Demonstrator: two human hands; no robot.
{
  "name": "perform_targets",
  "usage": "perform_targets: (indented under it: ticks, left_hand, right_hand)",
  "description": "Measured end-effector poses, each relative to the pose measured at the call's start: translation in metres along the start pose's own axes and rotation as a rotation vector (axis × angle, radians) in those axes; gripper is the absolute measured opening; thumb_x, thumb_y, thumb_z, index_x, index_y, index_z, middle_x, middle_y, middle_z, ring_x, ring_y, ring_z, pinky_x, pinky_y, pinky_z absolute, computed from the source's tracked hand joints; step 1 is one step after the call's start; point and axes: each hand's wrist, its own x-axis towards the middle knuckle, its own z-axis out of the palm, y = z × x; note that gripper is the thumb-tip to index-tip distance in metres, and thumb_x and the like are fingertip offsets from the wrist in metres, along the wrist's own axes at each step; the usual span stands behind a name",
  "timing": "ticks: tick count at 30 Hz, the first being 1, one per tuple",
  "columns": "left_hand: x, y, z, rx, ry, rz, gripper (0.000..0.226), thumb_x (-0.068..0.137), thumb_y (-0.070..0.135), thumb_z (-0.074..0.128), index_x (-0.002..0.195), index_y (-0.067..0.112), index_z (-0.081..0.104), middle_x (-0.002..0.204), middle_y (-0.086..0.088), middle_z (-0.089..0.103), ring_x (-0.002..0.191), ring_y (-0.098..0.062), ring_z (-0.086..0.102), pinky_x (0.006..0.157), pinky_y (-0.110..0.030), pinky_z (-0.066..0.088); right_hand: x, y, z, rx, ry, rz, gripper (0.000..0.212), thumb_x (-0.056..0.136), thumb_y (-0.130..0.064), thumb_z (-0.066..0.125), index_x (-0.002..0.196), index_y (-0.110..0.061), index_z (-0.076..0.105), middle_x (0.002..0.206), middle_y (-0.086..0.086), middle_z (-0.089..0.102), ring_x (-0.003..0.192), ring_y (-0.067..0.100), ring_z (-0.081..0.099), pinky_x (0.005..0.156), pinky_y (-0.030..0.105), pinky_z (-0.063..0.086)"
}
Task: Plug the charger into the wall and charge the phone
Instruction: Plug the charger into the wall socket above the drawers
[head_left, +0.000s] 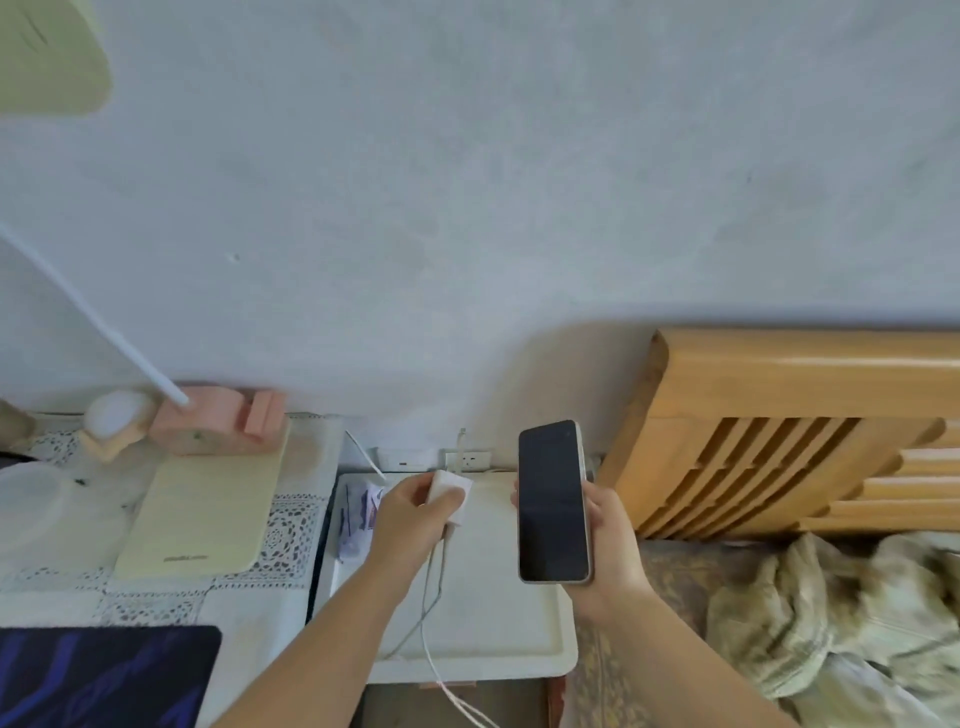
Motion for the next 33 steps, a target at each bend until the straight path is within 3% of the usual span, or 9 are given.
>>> perform_targets:
  ticks: [3,7,10,13,17,20,25,31,33]
  left_hand:
    - [0.008,-0.024,0.014,0.004,-0.006,-0.042,0.02,0.078,0.015,0.067,0.098,0.018,0.068,0.091,-0.005,0.071,0.077,-0.019,0.062,0.074,-0.037,0.056]
    - [0.02,-0.058,0.027,0.018,-0.008,-0.079,0.02,0.079,0.019,0.069,0.097,0.027,0.064,0.095,0.0,0.069,0.084,-0.018,0.065,0.075,-0.033,0.056]
    - [0.032,-0.077,0.028,0.009,-0.036,-0.105,0.023,0.081,0.023,0.07,0.103,0.026,0.063,0.099,0.003,0.069,0.091,-0.016,0.065,0.075,-0.028,0.057]
    - [0.047,-0.086,0.024,-0.077,-0.059,-0.164,0.024,0.083,0.02,0.068,0.107,0.023,0.065,0.103,-0.002,0.07,0.096,-0.02,0.065,0.087,-0.035,0.054]
    - [0.067,-0.094,0.021,-0.106,-0.077,-0.186,0.027,0.084,0.02,0.067,0.11,0.024,0.065,0.103,0.0,0.07,0.1,-0.018,0.064,0.085,-0.028,0.051]
    - [0.083,-0.101,0.023,-0.093,-0.084,-0.183,0.024,0.084,0.019,0.067,0.107,0.025,0.068,0.101,0.0,0.071,0.097,-0.017,0.065,0.088,-0.033,0.051]
    - [0.109,-0.109,0.03,-0.176,-0.061,-0.189,0.027,0.081,0.018,0.071,0.106,0.025,0.064,0.102,-0.005,0.07,0.093,-0.024,0.068,0.078,-0.035,0.059]
    - [0.132,-0.115,0.046,-0.099,0.026,-0.081,0.025,0.08,0.027,0.072,0.099,0.032,0.058,0.099,-0.002,0.069,0.086,-0.021,0.069,0.059,-0.021,0.055]
    - [0.138,-0.117,0.052,-0.045,0.065,-0.057,0.028,0.079,0.03,0.073,0.101,0.033,0.056,0.097,0.002,0.066,0.081,-0.016,0.068,0.052,-0.015,0.051]
  right_hand:
    - [0.013,-0.004,-0.02,-0.069,-0.038,-0.006,0.051,0.08,-0.05,0.058,0.11,-0.01,0.066,0.105,0.017,0.065,0.093,0.029,0.063,0.089,0.045,0.045]
    - [0.031,0.002,-0.041,-0.03,-0.102,0.068,0.041,0.076,-0.048,0.063,0.096,-0.014,0.072,0.095,0.013,0.07,0.084,0.026,0.066,0.076,0.041,0.052]
    - [0.045,0.009,-0.053,-0.038,-0.097,0.071,0.043,0.077,-0.046,0.059,0.102,-0.012,0.07,0.101,0.016,0.066,0.088,0.029,0.062,0.078,0.042,0.05]
    - [0.055,0.02,-0.062,-0.03,-0.08,0.066,0.048,0.079,-0.047,0.056,0.108,-0.011,0.069,0.101,0.015,0.068,0.089,0.028,0.063,0.078,0.042,0.05]
    - [0.067,0.033,-0.073,0.021,-0.05,0.079,0.049,0.075,-0.05,0.059,0.104,-0.014,0.073,0.099,0.013,0.073,0.09,0.028,0.068,0.08,0.043,0.053]
    - [0.075,0.037,-0.078,0.064,-0.006,0.078,0.051,0.072,-0.049,0.062,0.106,-0.014,0.074,0.108,0.014,0.073,0.097,0.031,0.069,0.086,0.047,0.053]
    - [0.091,0.038,-0.077,0.113,0.039,0.052,0.051,0.077,-0.044,0.06,0.119,-0.015,0.068,0.126,0.016,0.065,0.117,0.033,0.057,0.102,0.049,0.042]
    - [0.102,0.042,-0.074,0.105,0.053,0.058,0.05,0.085,-0.04,0.052,0.125,-0.013,0.062,0.133,0.022,0.06,0.114,0.035,0.059,0.09,0.045,0.052]
    - [0.105,0.046,-0.076,0.092,0.065,0.067,0.048,0.09,-0.04,0.046,0.128,-0.013,0.059,0.133,0.022,0.059,0.12,0.038,0.056,0.093,0.046,0.051]
